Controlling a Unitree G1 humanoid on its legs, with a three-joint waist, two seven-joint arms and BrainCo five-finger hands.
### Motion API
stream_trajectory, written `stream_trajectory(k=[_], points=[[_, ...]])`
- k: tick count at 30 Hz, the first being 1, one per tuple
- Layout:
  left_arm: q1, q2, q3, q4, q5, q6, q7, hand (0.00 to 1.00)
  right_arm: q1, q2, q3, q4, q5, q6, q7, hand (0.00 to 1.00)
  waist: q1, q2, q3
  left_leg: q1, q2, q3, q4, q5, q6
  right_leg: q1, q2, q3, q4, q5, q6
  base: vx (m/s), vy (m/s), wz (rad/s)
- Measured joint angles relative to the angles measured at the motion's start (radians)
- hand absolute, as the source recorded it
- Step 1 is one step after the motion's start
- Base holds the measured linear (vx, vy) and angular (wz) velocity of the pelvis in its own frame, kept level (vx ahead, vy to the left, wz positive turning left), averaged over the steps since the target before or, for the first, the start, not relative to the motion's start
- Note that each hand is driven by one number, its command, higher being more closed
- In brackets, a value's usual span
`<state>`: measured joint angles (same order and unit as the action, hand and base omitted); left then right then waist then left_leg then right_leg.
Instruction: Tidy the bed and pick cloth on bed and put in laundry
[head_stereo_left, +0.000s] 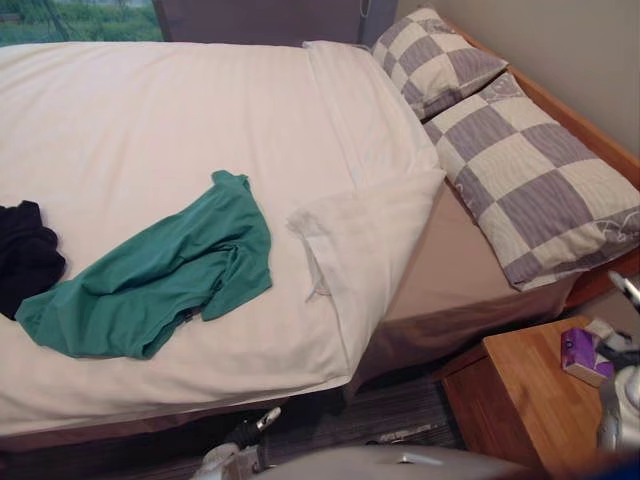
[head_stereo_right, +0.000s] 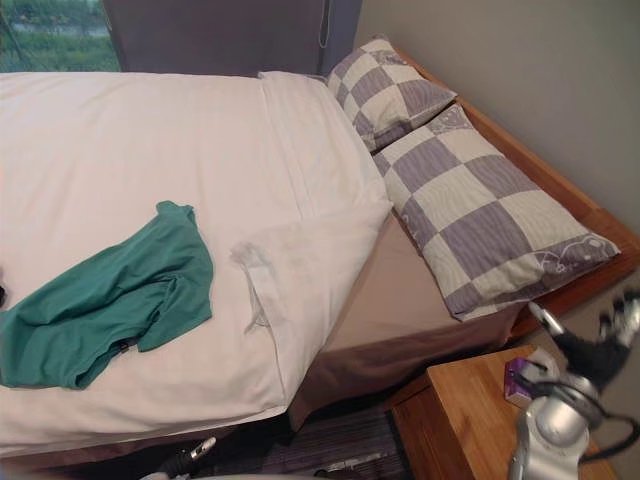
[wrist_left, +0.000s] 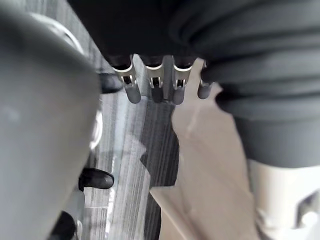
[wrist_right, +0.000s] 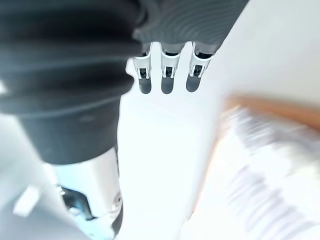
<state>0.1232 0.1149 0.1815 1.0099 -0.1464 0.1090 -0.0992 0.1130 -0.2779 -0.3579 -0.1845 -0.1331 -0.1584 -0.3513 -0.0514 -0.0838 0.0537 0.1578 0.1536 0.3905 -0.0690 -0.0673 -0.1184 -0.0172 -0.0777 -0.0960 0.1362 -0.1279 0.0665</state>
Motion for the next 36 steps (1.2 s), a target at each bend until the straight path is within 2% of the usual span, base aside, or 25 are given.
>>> stream_trajectory(k=[1,6,9,12,15,17,20,24,26,27,30,33,36], points=[[-0.003,0.009,-0.025,0.005,0.000,-0.008,0.009,0.00,-0.026,-0.019,0.058,-0.001,-0.045,0.013,0.019,0.00,0.001,0.002,0.001,-0.005,-0.005,-0.013,0.000,0.001,0.003,0.000,-0.005,-0.003,-0.002,0.002,0.001,0.04,0.026,0.22],[-0.020,0.009,-0.111,0.005,0.001,-0.031,0.040,0.00,-0.140,-0.095,0.307,0.039,-0.188,0.064,0.140,0.00,0.015,0.050,0.023,-0.039,-0.023,-0.084,0.003,0.011,0.020,0.017,-0.028,-0.031,-0.034,0.032,0.007,0.03,0.036,0.38],[-0.021,0.016,-0.121,0.004,0.005,-0.037,0.045,0.00,-0.203,-0.100,0.394,0.093,-0.221,0.091,0.188,0.00,0.021,0.050,0.027,-0.040,-0.022,-0.111,0.003,0.011,0.021,0.033,-0.029,-0.046,-0.035,0.034,0.006,0.01,0.013,0.32],[-0.040,0.025,-0.142,0.002,0.021,-0.038,0.058,0.00,-0.300,-0.101,0.471,0.153,-0.285,0.137,0.228,0.00,0.042,0.037,0.037,-0.078,-0.021,-0.136,0.008,0.020,0.031,0.021,-0.029,-0.062,-0.053,0.060,0.006,-0.05,0.007,0.22],[-0.074,0.044,-0.141,0.002,0.047,-0.033,0.065,0.00,-0.423,-0.093,0.543,0.281,-0.369,0.208,0.231,0.00,0.060,-0.001,0.069,-0.142,-0.032,-0.164,0.018,0.039,0.041,-0.013,-0.040,-0.081,-0.069,0.073,0.011,-0.08,0.010,0.25],[-0.116,0.059,-0.139,-0.008,0.059,-0.028,0.076,0.00,-0.528,-0.093,0.575,0.395,-0.394,0.274,0.224,0.00,0.080,-0.018,0.133,-0.187,-0.030,-0.194,0.020,0.064,0.048,-0.044,-0.037,-0.085,-0.071,0.102,0.002,-0.10,0.010,0.38],[-0.162,0.076,-0.129,-0.021,0.061,-0.004,0.097,0.00,-0.635,-0.090,0.604,0.508,-0.404,0.344,0.182,0.00,0.116,-0.026,0.199,-0.245,-0.028,-0.221,0.017,0.091,0.055,-0.081,-0.033,-0.083,-0.086,0.142,-0.003,-0.11,0.035,0.27],[-0.180,0.104,-0.099,-0.041,0.083,0.035,0.111,0.00,-0.736,-0.083,0.628,0.604,-0.451,0.406,0.165,0.00,0.137,-0.040,0.252,-0.303,-0.029,-0.251,0.008,0.120,0.062,-0.122,-0.031,-0.080,-0.094,0.171,-0.006,-0.07,0.038,0.25],[-0.207,0.127,-0.099,-0.046,0.098,0.057,0.131,0.00,-0.822,-0.083,0.639,0.687,-0.482,0.463,0.153,0.00,0.155,-0.058,0.300,-0.337,-0.028,-0.264,-0.015,0.151,0.063,-0.158,-0.027,-0.079,-0.099,0.191,-0.013,-0.07,0.039,0.16],[-0.219,0.132,-0.099,-0.046,0.099,0.062,0.134,0.00,-0.850,-0.084,0.639,0.711,-0.482,0.481,0.151,1.00,0.156,-0.060,0.314,-0.351,-0.028,-0.265,-0.023,0.158,0.064,-0.168,-0.027,-0.079,-0.104,0.197,-0.011,-0.07,0.035,0.19],[-0.251,0.138,-0.100,-0.065,0.098,0.072,0.150,0.00,-0.941,-0.087,0.640,0.787,-0.507,0.531,0.158,1.00,0.165,-0.065,0.358,-0.384,-0.030,-0.271,-0.028,0.178,0.070,-0.198,-0.026,-0.073,-0.113,0.227,-0.011,-0.05,0.052,0.06],[-0.262,0.142,-0.104,-0.083,0.098,0.082,0.150,0.00,-0.982,-0.098,0.641,0.825,-0.513,0.566,0.184,1.00,0.168,-0.066,0.359,-0.403,-0.033,-0.269,-0.028,0.185,0.074,-0.212,-0.028,-0.056,-0.124,0.244,-0.012,-0.01,0.063,-0.01],[-0.276,0.150,-0.119,-0.084,0.093,0.082,0.151,0.00,-1.016,-0.115,0.639,0.850,-0.461,0.582,0.191,1.00,0.172,-0.066,0.359,-0.410,-0.032,-0.270,-0.029,0.190,0.072,-0.218,-0.026,-0.055,-0.125,0.244,-0.012,0.00,0.015,0.00]])
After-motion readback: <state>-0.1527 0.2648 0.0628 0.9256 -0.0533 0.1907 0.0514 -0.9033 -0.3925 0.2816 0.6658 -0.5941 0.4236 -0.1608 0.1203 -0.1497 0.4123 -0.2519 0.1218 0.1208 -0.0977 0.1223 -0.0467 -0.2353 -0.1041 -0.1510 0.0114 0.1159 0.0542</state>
